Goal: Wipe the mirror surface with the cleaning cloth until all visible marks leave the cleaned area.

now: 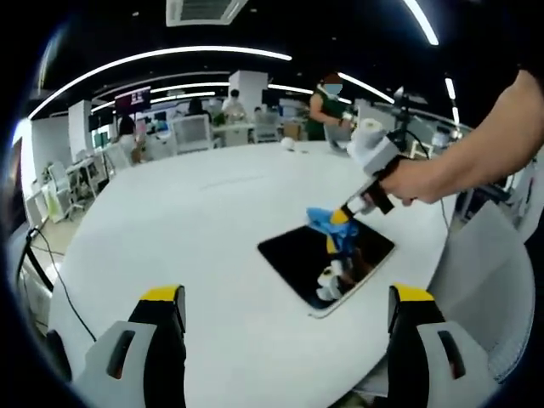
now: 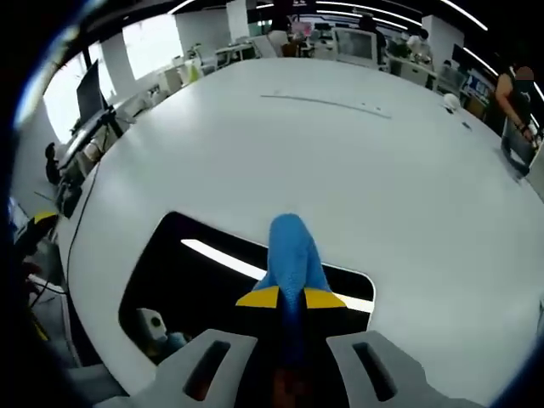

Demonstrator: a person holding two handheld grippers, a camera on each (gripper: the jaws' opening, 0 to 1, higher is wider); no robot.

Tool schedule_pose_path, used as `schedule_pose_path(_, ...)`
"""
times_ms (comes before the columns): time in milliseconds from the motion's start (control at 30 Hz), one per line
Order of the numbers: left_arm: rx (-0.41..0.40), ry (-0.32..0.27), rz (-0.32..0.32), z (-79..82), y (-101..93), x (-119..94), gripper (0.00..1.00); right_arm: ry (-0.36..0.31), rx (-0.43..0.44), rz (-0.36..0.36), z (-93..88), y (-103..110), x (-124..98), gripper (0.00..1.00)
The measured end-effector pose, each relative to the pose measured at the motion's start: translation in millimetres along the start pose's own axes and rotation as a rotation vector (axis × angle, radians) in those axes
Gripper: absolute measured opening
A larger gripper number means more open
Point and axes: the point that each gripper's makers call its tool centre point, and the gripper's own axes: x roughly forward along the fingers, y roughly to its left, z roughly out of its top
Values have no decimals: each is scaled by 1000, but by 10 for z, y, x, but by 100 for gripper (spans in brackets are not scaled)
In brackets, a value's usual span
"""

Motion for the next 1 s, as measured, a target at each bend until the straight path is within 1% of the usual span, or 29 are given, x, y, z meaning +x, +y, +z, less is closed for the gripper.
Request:
schedule_pose_path(200, 12, 2, -7, -3, -2, -73, 100, -1, -12, 12, 78, 210, 56, 3)
schedule_pose_path(333, -10, -3, 6, -16, 74, -140, 100, 6, -41, 32, 131, 401, 94, 3)
schedule_pose_path(467, -4, -7, 11, -8, 129, -217, 100, 17, -44, 39, 194, 497, 166, 3)
schedule_pose_path(600, -39, -42, 41, 49, 246, -308, 100, 30, -75, 42, 242, 608, 210, 3)
schedule_pose_path(767, -55, -42, 59, 14, 311, -389, 100, 38, -90, 66, 311, 766, 303, 3)
schedule_pose_path(867, -61, -46, 67, 13, 328, -438, 100, 30, -99, 69, 341, 871, 282, 3)
schedule_pose_path(900, -63, -46, 70, 13, 331, -453, 100, 28, -110, 70, 364, 904, 306, 3)
schedule_pose_path(1000, -72, -44, 70, -1, 333, -466, 100, 35, -109, 82, 420, 973, 376, 3)
